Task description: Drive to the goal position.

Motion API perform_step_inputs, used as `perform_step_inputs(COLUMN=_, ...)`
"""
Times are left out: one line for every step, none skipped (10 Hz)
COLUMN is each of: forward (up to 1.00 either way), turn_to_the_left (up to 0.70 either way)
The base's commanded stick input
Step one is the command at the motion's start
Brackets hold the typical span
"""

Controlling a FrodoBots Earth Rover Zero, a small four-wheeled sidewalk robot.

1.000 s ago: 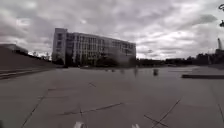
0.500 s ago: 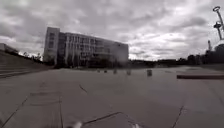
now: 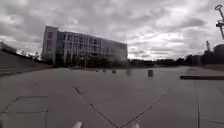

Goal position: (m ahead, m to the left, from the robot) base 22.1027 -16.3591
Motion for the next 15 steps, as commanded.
perform_step_inputs(forward=0.70, turn_to_the_left=-0.29)
perform_step_inputs(forward=0.70, turn_to_the_left=-0.29)
perform_step_inputs(forward=0.70, turn_to_the_left=-0.29)
perform_step_inputs(forward=0.70, turn_to_the_left=-0.29)
perform_step_inputs(forward=0.70, turn_to_the_left=-0.21)
perform_step_inputs(forward=0.70, turn_to_the_left=-0.10)
perform_step_inputs(forward=0.70, turn_to_the_left=0.00)
perform_step_inputs(forward=0.70, turn_to_the_left=0.00)
perform_step_inputs(forward=0.70, turn_to_the_left=0.00)
perform_step_inputs(forward=0.70, turn_to_the_left=0.00)
perform_step_inputs(forward=0.70, turn_to_the_left=0.00)
perform_step_inputs(forward=0.70, turn_to_the_left=0.00)
perform_step_inputs(forward=0.70, turn_to_the_left=0.00)
perform_step_inputs(forward=0.70, turn_to_the_left=-0.29)
perform_step_inputs(forward=0.70, turn_to_the_left=-0.31)
